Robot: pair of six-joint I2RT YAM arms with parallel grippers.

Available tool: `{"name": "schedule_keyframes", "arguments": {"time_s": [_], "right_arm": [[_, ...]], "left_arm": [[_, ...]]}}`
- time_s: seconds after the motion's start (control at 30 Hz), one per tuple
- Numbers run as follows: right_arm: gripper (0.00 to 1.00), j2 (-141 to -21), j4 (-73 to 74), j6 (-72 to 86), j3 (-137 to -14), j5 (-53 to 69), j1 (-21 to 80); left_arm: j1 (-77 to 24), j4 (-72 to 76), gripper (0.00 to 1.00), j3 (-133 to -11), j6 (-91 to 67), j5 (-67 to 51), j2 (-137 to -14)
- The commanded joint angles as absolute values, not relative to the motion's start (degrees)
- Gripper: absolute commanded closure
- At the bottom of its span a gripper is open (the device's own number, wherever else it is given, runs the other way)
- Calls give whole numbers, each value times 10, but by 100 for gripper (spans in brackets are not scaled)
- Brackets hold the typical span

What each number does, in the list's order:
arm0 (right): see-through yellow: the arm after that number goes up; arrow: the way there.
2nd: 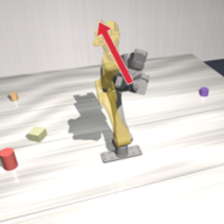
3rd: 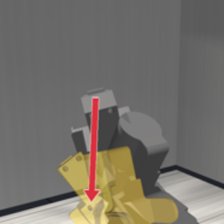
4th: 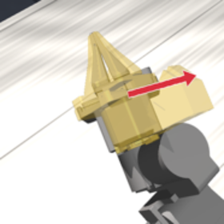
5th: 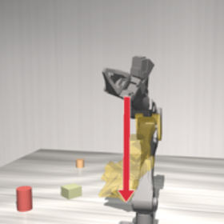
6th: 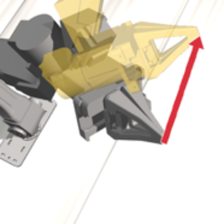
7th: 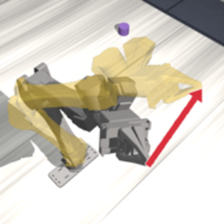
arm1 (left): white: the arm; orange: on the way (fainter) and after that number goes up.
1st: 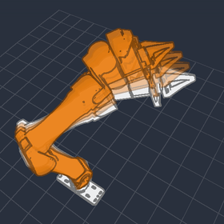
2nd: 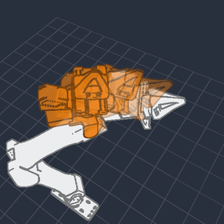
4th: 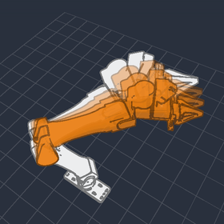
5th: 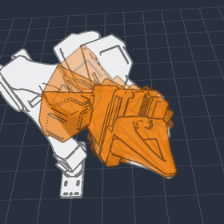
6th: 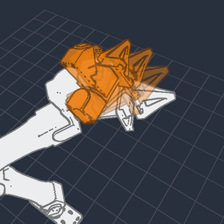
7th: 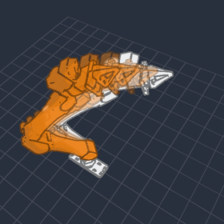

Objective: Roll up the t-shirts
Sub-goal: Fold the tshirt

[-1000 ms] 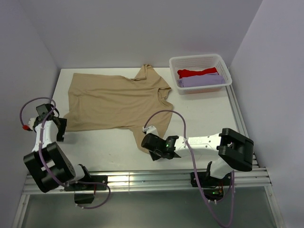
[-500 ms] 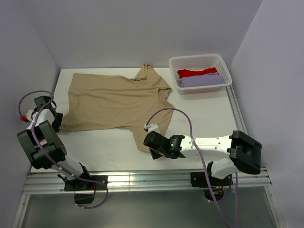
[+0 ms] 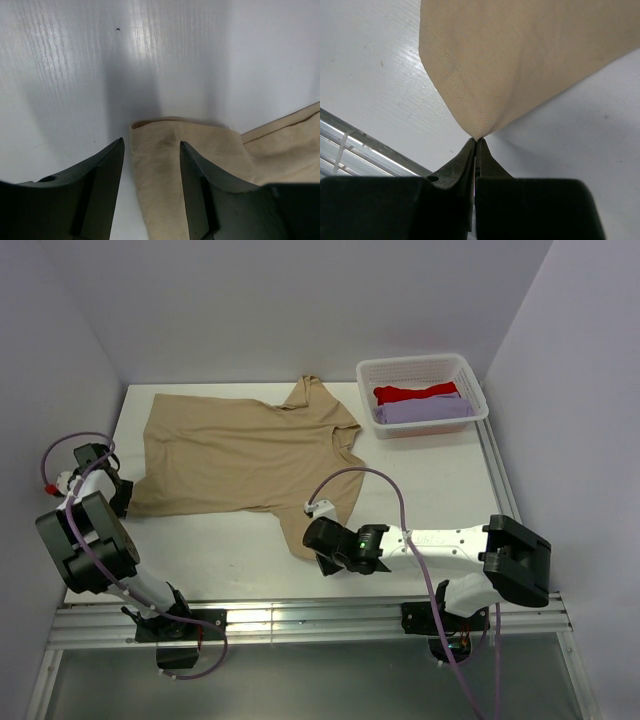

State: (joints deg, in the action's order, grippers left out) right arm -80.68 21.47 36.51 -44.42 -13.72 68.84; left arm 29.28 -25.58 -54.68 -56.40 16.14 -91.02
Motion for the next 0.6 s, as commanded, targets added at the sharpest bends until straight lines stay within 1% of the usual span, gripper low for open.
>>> {"name": "schedule_keyframes", "arguments": {"time_s": [0.0, 0.3, 0.33, 0.4, 0.43, 0.47, 0.53, 0.57], "right_arm": [[100, -784, 217, 373, -458, -150, 685], [100, -766, 246, 344, -492, -178, 671], [100, -764, 249, 340, -492, -179, 667], [100, -757, 250, 335, -496, -181, 657], [100, -755, 250, 333, -495, -180, 654], [100, -752, 250, 329, -495, -180, 650], [100, -749, 248, 322, -497, -178, 633], [100, -744, 248, 316, -497, -176, 627]], "left_arm": [[294, -230, 47, -544, -554, 153, -925], [294, -217, 47, -538, -551, 160, -957], [294, -216, 48, -537, -550, 159, -961], [294, -213, 54, -536, -548, 158, -968], [294, -213, 58, -534, -550, 159, -969], [294, -212, 68, -533, -551, 160, -969], [294, -210, 80, -528, -552, 163, -969], [294, -212, 99, -528, -552, 163, -969]]}}
